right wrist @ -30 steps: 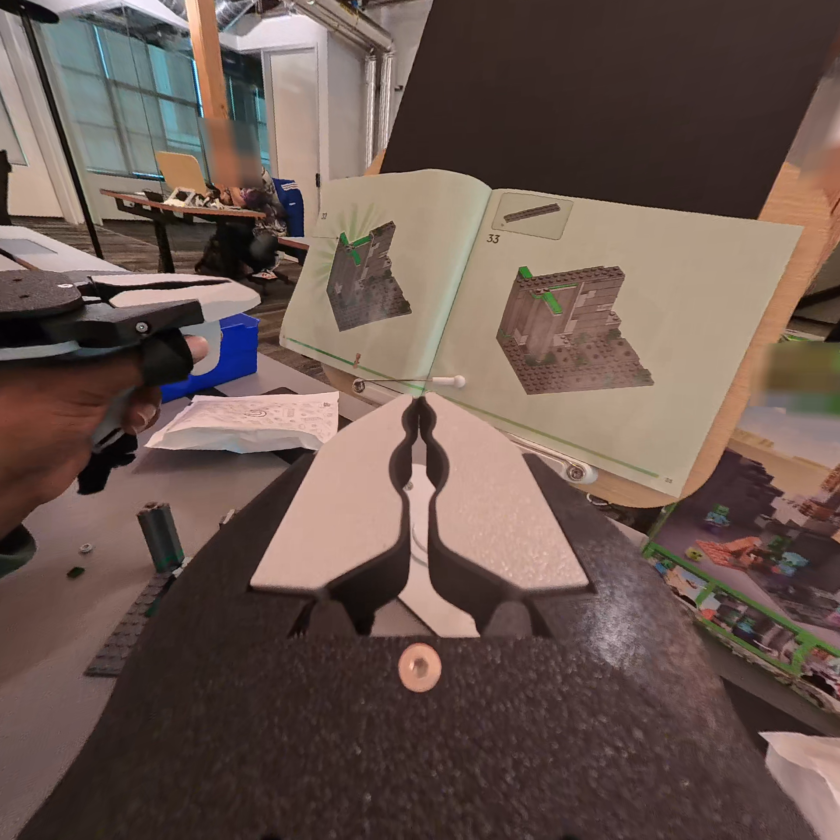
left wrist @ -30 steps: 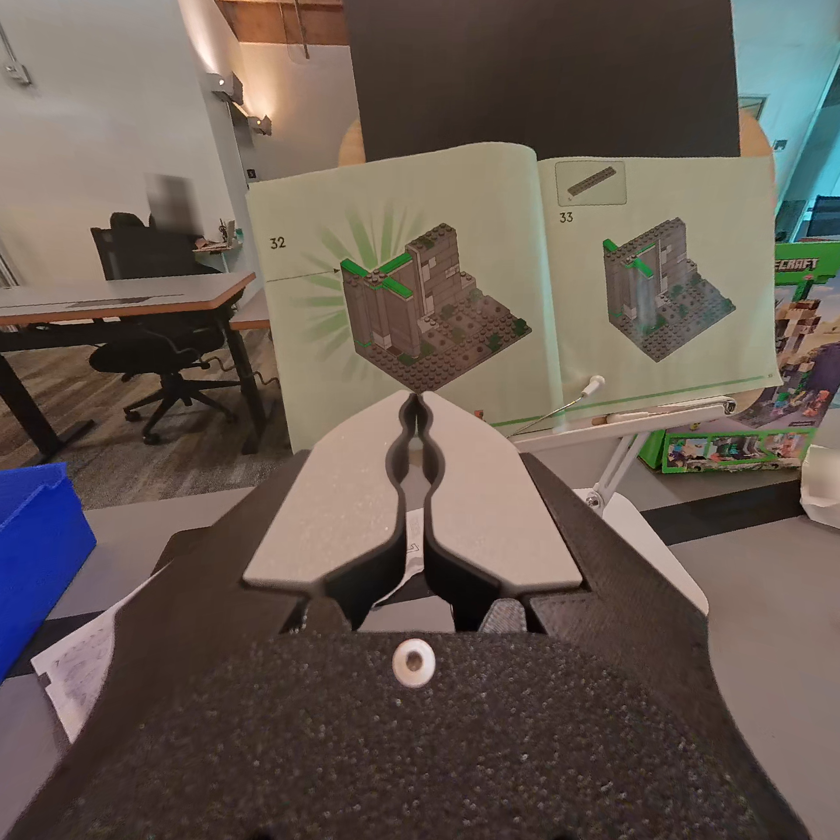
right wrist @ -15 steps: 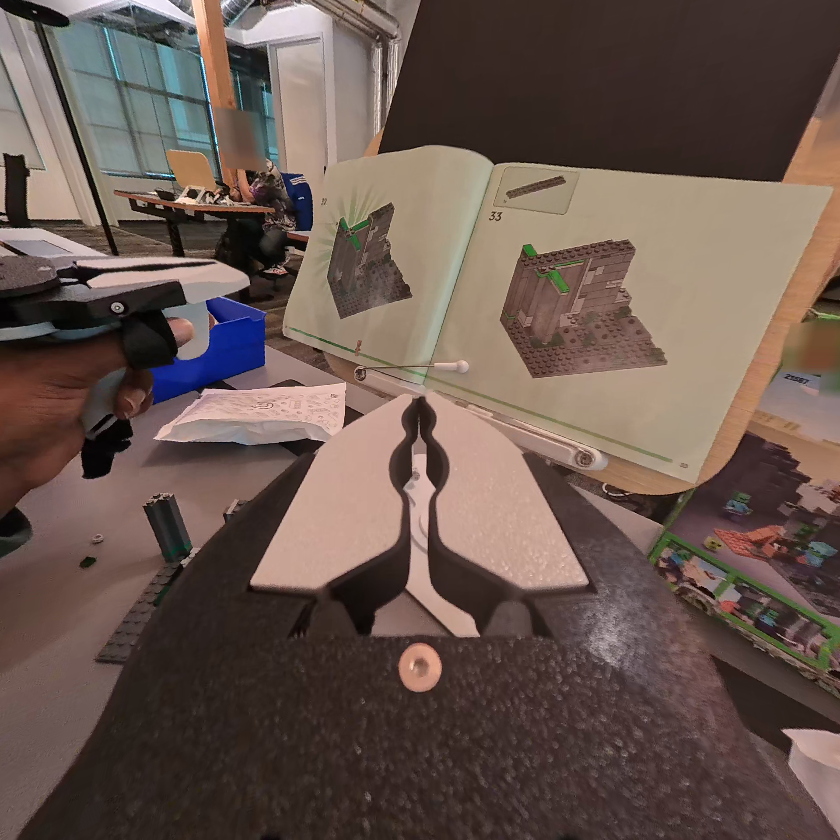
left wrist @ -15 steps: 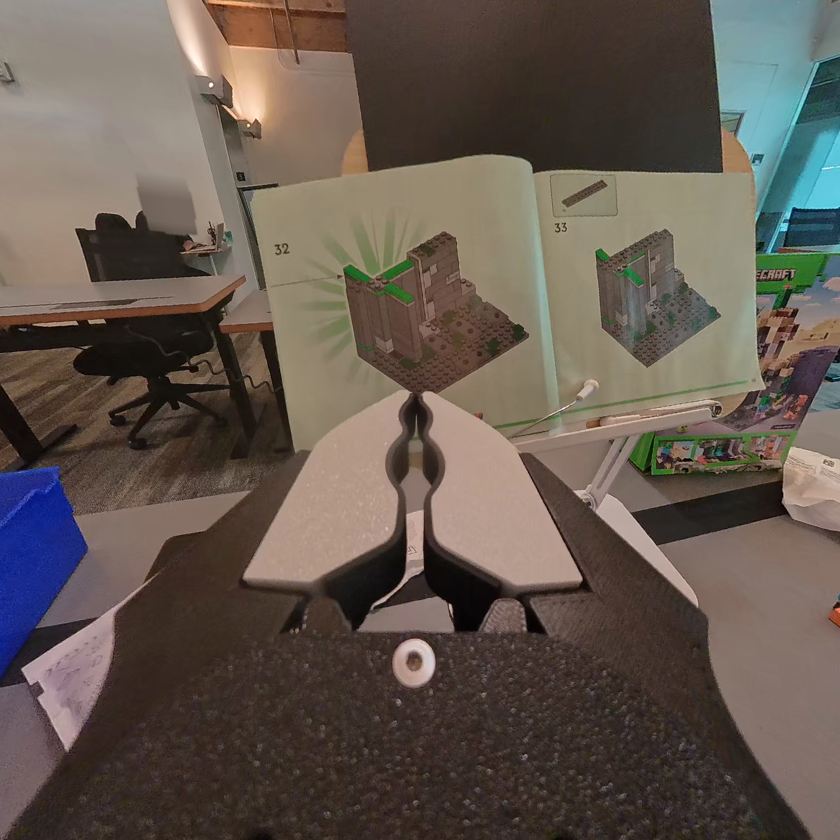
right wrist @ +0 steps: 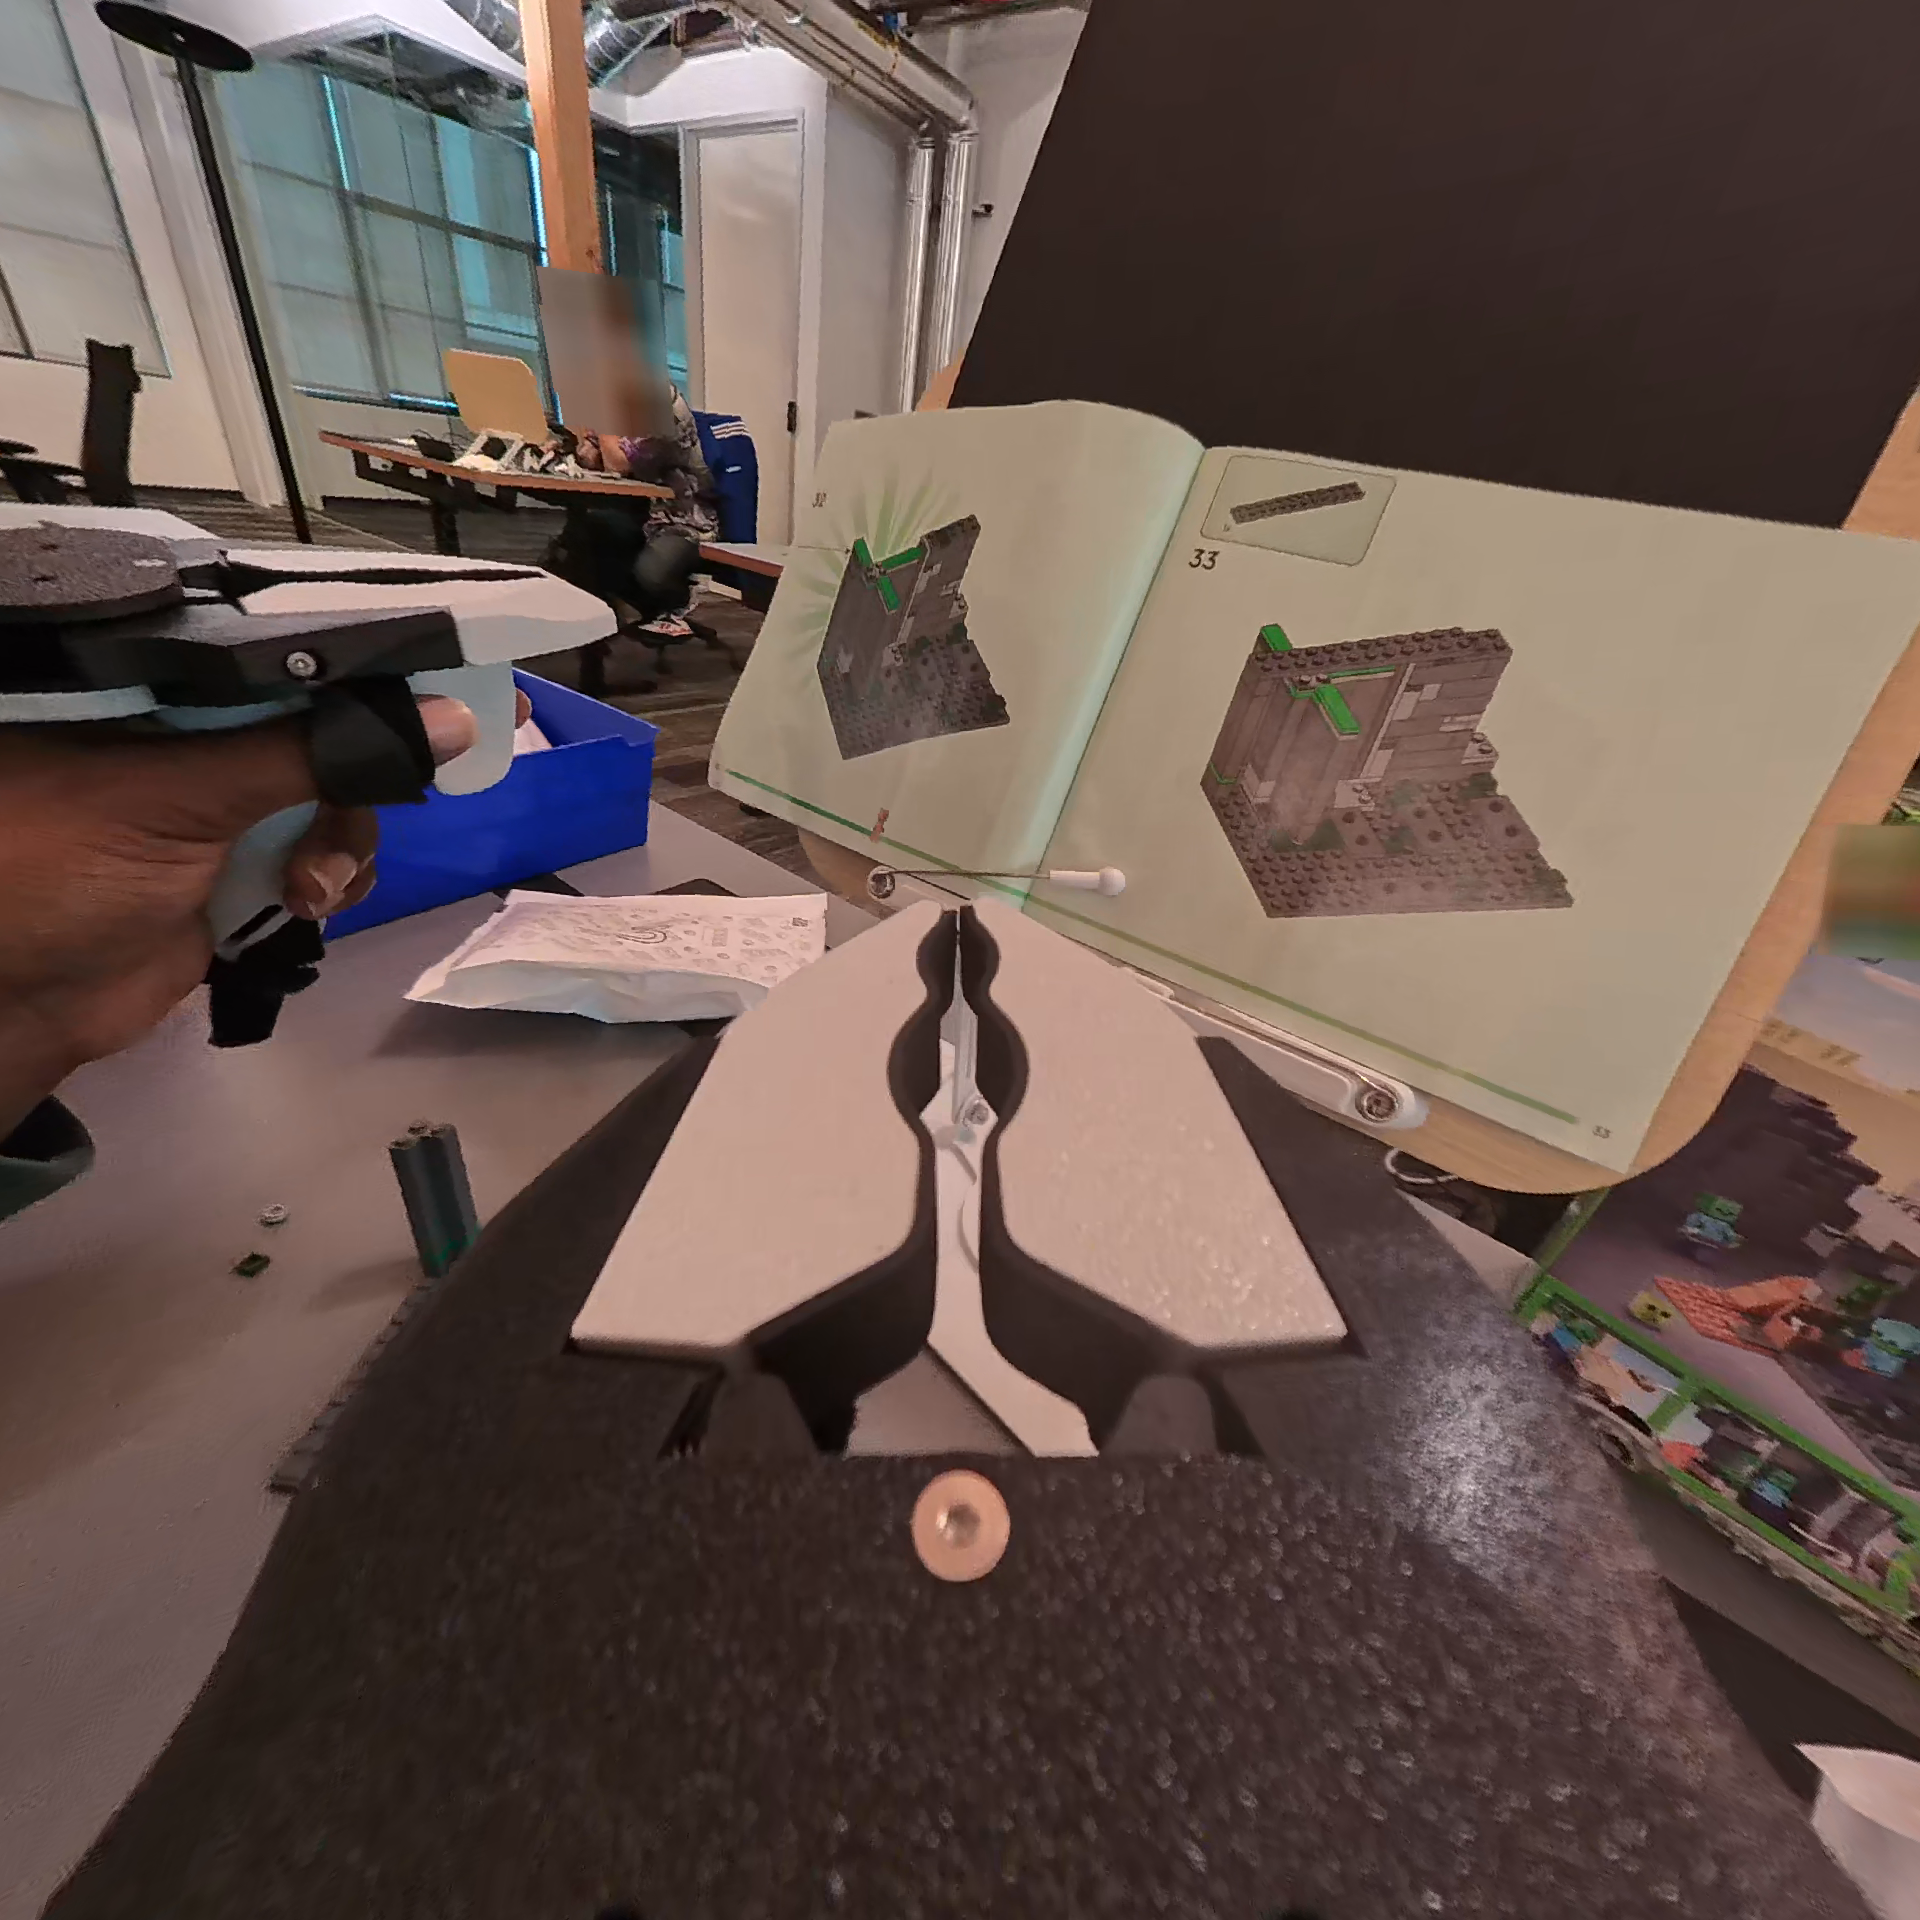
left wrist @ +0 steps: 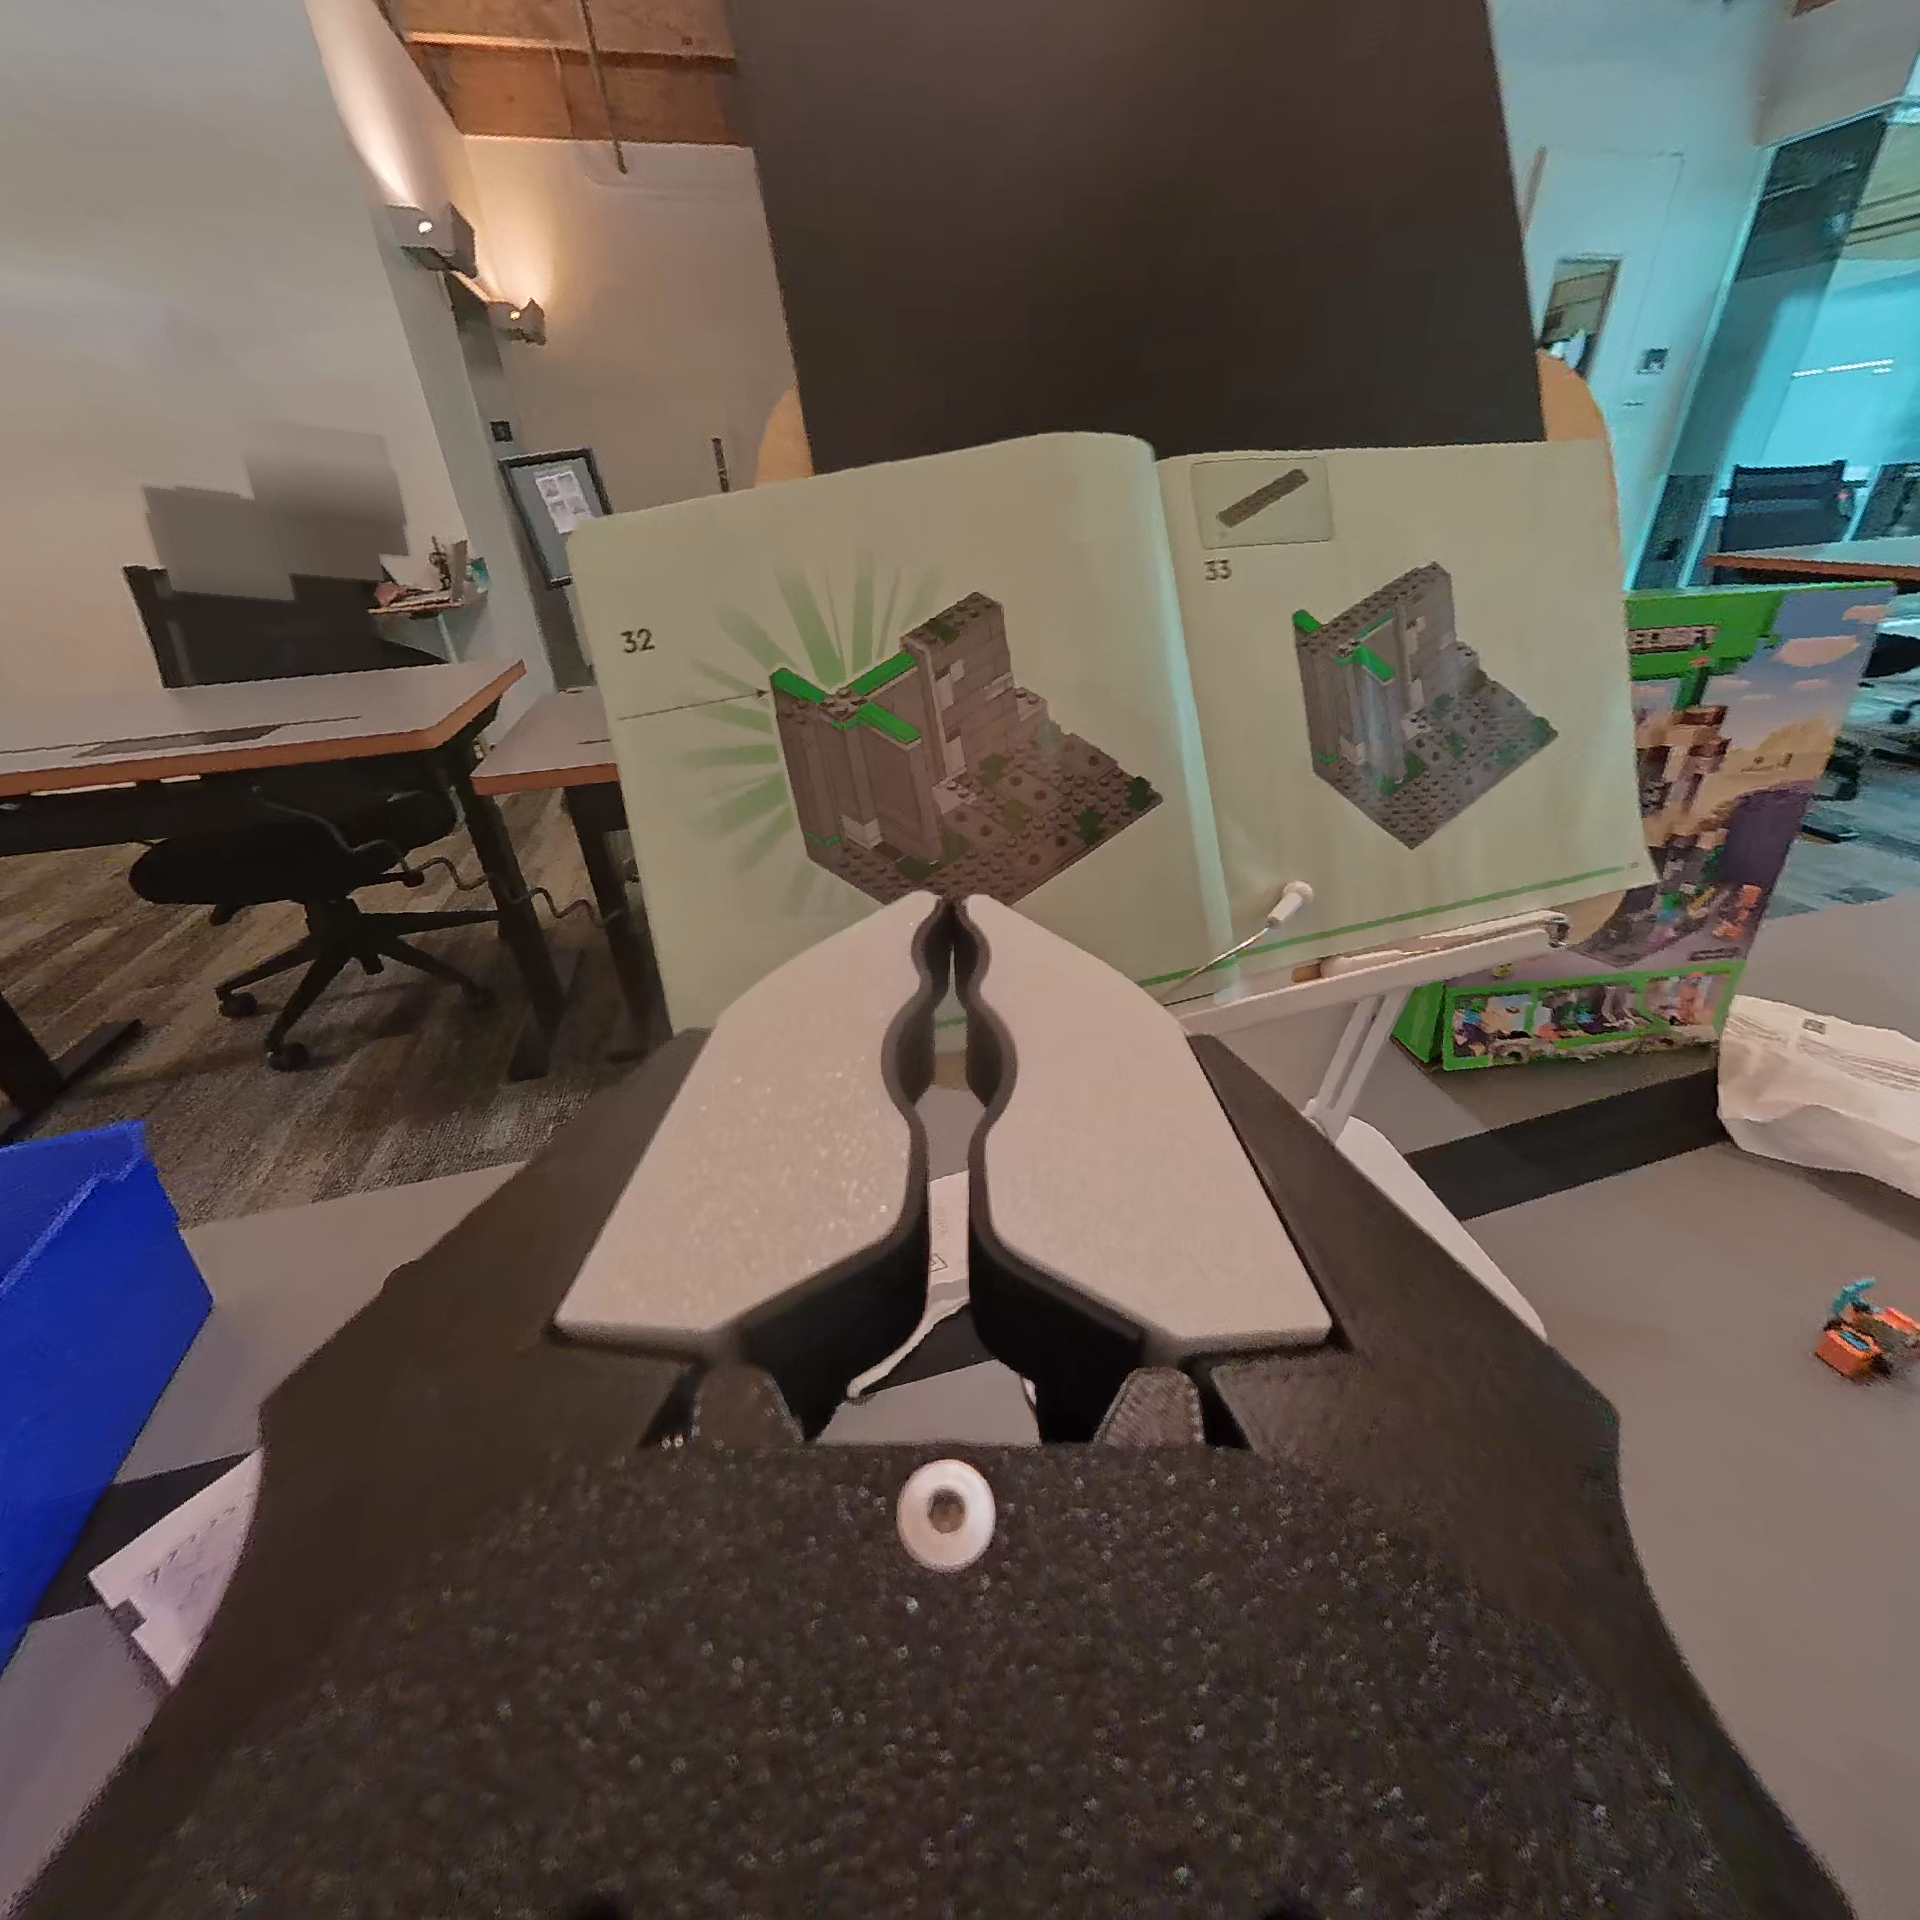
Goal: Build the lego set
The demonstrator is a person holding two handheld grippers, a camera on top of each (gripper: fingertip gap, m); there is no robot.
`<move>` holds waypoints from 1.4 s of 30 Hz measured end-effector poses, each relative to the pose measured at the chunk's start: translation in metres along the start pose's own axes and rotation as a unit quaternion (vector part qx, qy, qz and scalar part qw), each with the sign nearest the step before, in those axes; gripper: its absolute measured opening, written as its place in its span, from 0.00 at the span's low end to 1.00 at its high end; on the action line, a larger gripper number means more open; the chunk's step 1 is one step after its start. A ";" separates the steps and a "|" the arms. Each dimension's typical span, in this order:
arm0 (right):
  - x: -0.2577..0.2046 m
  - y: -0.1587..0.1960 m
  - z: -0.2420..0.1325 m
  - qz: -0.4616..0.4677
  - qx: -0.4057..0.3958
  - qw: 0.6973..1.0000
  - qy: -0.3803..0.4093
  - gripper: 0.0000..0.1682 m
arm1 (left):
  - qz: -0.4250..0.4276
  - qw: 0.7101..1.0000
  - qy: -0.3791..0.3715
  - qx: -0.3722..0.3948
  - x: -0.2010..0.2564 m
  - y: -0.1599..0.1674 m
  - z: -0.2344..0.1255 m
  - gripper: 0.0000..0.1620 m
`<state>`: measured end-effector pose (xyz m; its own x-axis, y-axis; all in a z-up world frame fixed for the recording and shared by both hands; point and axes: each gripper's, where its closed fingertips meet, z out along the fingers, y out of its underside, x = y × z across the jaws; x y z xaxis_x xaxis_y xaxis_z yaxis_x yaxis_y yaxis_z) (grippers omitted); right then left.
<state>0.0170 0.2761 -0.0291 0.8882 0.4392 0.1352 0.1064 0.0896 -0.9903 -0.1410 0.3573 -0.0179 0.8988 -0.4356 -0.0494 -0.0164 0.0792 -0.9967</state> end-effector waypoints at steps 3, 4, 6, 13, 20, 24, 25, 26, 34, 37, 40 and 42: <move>-0.004 -0.008 -0.005 -0.003 0.005 1.000 -0.009 0.01 | 0.005 1.000 0.017 0.009 0.010 -0.009 -0.006 0.00; -0.004 -0.010 -0.006 -0.009 0.004 1.000 -0.010 0.01 | 0.007 1.000 0.024 0.013 0.014 -0.013 -0.009 0.00; -0.003 -0.015 -0.011 -0.022 0.002 1.000 -0.008 0.02 | 0.016 0.999 0.040 0.017 0.024 -0.019 -0.014 0.00; 0.007 -0.032 -0.027 -0.033 0.014 0.999 -0.004 0.02 | 0.102 0.979 0.164 -0.066 0.066 0.000 -0.029 0.09; 0.014 -0.036 -0.033 -0.030 0.013 0.999 -0.017 0.02 | 0.161 0.924 0.247 -0.244 0.052 0.128 -0.048 0.24; 0.011 -0.033 -0.031 -0.032 0.007 0.999 -0.024 0.02 | 0.101 0.924 0.251 -0.271 0.030 0.177 -0.071 0.30; 0.009 -0.032 -0.030 -0.033 0.005 0.999 -0.027 0.02 | 0.089 0.923 0.251 -0.279 0.026 0.186 -0.075 0.30; 0.006 -0.030 -0.029 -0.036 0.003 0.999 -0.029 0.02 | 0.082 0.921 0.249 -0.288 0.021 0.194 -0.078 0.30; -0.011 -0.024 -0.022 -0.069 -0.009 0.997 -0.037 0.01 | 0.093 0.909 0.259 -0.313 0.020 0.219 -0.087 0.13; -0.011 -0.024 -0.022 -0.065 -0.009 0.997 -0.039 0.01 | 0.084 0.908 0.274 -0.306 0.029 0.217 -0.089 0.12; -0.012 -0.025 -0.024 -0.059 -0.007 0.997 -0.042 0.01 | 0.083 0.904 0.298 -0.296 0.040 0.216 -0.091 0.11; -0.012 -0.027 -0.026 -0.060 -0.003 0.997 -0.043 0.01 | 0.079 0.898 0.321 -0.291 0.048 0.215 -0.095 0.11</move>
<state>0.0150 0.2455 -0.0044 0.8270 0.5015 0.2541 0.2122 0.1402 -0.9671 -0.1428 0.2684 -0.2410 0.4301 -0.9021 -0.0338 -0.5152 -0.2146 -0.8298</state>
